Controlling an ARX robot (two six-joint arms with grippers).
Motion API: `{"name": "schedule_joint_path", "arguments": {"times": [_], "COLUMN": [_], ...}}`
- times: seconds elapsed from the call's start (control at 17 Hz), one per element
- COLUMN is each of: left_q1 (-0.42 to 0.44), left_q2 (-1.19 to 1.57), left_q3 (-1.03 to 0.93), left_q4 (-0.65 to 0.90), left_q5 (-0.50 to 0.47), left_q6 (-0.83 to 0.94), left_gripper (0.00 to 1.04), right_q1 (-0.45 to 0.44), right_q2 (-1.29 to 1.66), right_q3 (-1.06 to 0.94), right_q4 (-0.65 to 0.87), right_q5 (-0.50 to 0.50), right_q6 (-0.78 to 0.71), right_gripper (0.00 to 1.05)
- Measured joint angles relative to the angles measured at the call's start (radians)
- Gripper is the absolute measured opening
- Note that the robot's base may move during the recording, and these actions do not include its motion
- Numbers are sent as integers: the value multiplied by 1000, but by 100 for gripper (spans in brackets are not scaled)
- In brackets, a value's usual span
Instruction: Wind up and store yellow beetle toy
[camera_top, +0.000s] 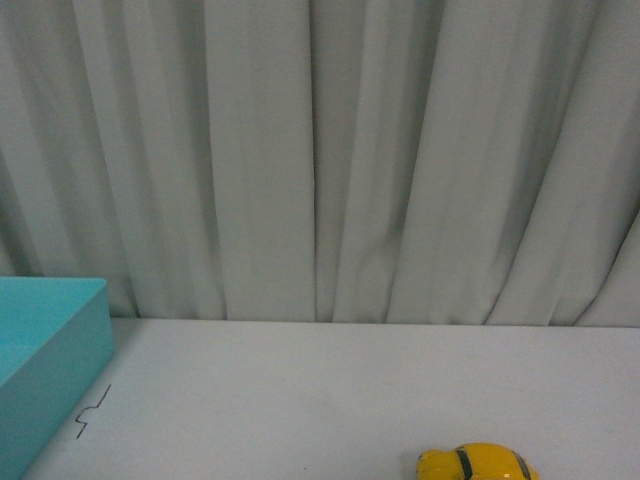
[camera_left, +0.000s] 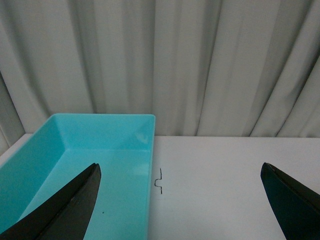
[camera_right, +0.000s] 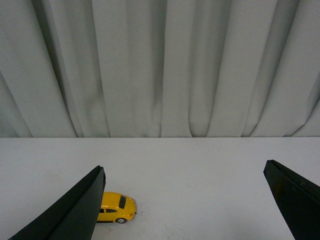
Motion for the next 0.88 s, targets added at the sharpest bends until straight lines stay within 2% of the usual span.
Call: {"name": "schedule_joint_path", "arguments": {"times": [0.53,0.59,0.65,0.71,0.83,0.88], "left_q1": [0,0,0,0,0,0], "left_q2": [0,0,0,0,0,0], "left_q3": [0,0,0,0,0,0], "left_q4": [0,0,0,1,0,0], "left_q5": [0,0,0,-1,-1,0], "left_q6": [0,0,0,0,0,0], "left_gripper": [98,98,98,98,98,98], "right_q1": [0,35,-14,-186,-494,-577], "right_q2": [0,37,156,333,791,998], "right_q3": [0,6,4,3,70,147], "right_q4": [0,-19,80,276,702,863], "right_q5": [0,118,157,76,-158,-231], "right_q6": [0,49,98,107,103,104], "right_gripper": [98,98,98,98,98,98]}}
